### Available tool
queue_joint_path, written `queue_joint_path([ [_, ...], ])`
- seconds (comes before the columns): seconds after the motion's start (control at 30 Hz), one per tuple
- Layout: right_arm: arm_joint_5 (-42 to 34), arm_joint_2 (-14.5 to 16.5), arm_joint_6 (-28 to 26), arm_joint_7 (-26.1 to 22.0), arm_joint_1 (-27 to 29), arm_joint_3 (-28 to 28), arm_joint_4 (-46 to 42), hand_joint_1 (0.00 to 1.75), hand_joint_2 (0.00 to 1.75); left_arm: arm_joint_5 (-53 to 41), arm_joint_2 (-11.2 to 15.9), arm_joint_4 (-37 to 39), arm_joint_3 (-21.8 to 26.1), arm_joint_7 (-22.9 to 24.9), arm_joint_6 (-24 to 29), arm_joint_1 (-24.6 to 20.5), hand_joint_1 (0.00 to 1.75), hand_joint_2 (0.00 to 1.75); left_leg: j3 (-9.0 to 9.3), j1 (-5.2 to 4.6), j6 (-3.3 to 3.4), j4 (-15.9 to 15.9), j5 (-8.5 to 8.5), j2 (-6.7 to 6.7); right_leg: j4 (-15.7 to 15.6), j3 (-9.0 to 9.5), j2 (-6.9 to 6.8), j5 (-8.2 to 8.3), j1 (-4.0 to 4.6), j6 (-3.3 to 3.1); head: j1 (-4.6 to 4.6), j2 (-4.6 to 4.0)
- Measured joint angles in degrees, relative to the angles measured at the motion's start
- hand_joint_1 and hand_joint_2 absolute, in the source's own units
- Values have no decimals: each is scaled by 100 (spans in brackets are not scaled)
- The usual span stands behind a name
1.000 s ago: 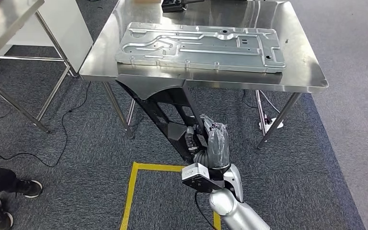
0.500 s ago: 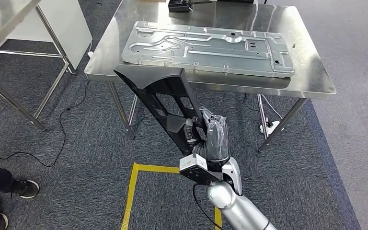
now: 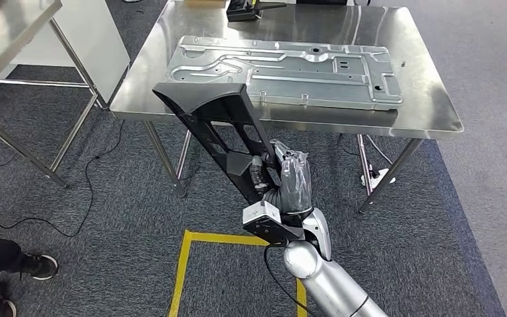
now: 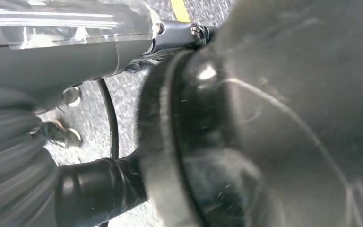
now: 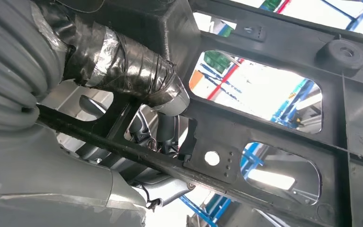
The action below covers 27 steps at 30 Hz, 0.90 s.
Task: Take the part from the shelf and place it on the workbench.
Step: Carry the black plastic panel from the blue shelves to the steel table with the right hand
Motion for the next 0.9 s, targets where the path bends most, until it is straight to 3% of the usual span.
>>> queue_joint_path([
  [0.03,3,0,1,2,1,0,15,175,175,-5,1,-1,-6,6,0,-2,0,175,34,14,-16,-141,176,16,13,29,4,-28,-5,12,-1,0],
  [0.1,7,1,2,3,-2,0,31,175,175,-5,4,-1,-9,15,-5,-3,0,175,314,52,-44,-851,631,24,59,80,17,-102,-17,58,0,0],
  [0.17,8,5,3,3,-11,0,36,175,175,1,5,-1,-9,18,-8,-2,0,175,514,50,-16,-1365,817,10,123,72,33,-162,-7,126,-7,0],
  [0.27,10,13,8,4,-19,0,41,175,175,13,2,-1,-9,11,-10,-1,0,175,525,23,120,-1441,790,-10,151,35,33,-194,0,214,-11,0],
  [0.33,11,17,10,5,-32,-1,41,175,175,16,-3,-2,-11,10,-10,-2,0,175,562,27,199,-1467,786,-14,317,-34,32,-300,-21,269,-9,0],
  [0.37,12,20,12,7,-41,-2,42,175,175,16,-4,-3,-16,8,-11,-2,0,175,584,33,232,-1479,781,-13,555,-153,34,-417,-31,293,-9,0],
  [0.43,13,19,24,14,-50,-4,53,175,175,17,-4,-3,-45,4,-13,-7,0,175,603,23,275,-1479,756,-12,1307,-574,35,-698,-38,320,-8,0],
  [0.47,13,18,33,17,-50,-5,63,175,175,18,-4,-3,-67,1,-15,-11,0,175,611,16,287,-1478,743,-15,1629,-785,35,-768,-41,323,-8,0],
  [0.5,13,17,45,21,-48,-6,75,175,175,19,-4,-3,-91,-1,-17,-17,0,175,625,10,294,-1476,727,-23,1787,-923,35,-737,-40,316,-8,0],
  [0.53,13,17,54,23,-50,-7,83,175,175,20,-4,-3,-112,-4,-19,-23,0,175,650,5,296,-1476,708,-35,1712,-943,36,-589,-36,297,-8,0],
  [0.57,13,17,61,25,-56,-7,88,175,175,21,-5,-3,-131,-8,-22,-29,0,175,685,2,292,-1476,684,-47,1416,-848,37,-350,-25,265,-8,0],
  [0.63,13,18,66,29,-87,-10,90,175,175,23,-13,-4,-168,-15,-35,-38,0,175,753,-6,268,-1483,630,-65,634,-520,35,61,22,176,-8,0],
  [0.67,15,19,67,32,-111,-13,91,175,175,23,-17,-5,-186,-19,-46,-43,0,175,770,-8,246,-1488,610,-68,361,-393,33,147,48,142,-8,0],
  [0.73,19,20,68,40,-151,-22,94,175,175,23,-23,-5,-226,-22,-75,-58,0,175,784,-10,190,-1515,592,-67,198,-302,37,124,79,104,-9,0],
  [0.83,23,34,70,51,-192,-53,88,175,175,21,-19,-5,-304,-33,-109,-88,0,175,823,-22,100,-1476,508,-55,43,-178,36,121,30,57,-16,0],
  [0.9,24,48,74,54,-239,-64,89,175,175,22,-14,-5,-363,-63,-122,-100,0,175,594,-22,60,-996,276,-42,-47,-68,20,115,2,24,-29,0],
])
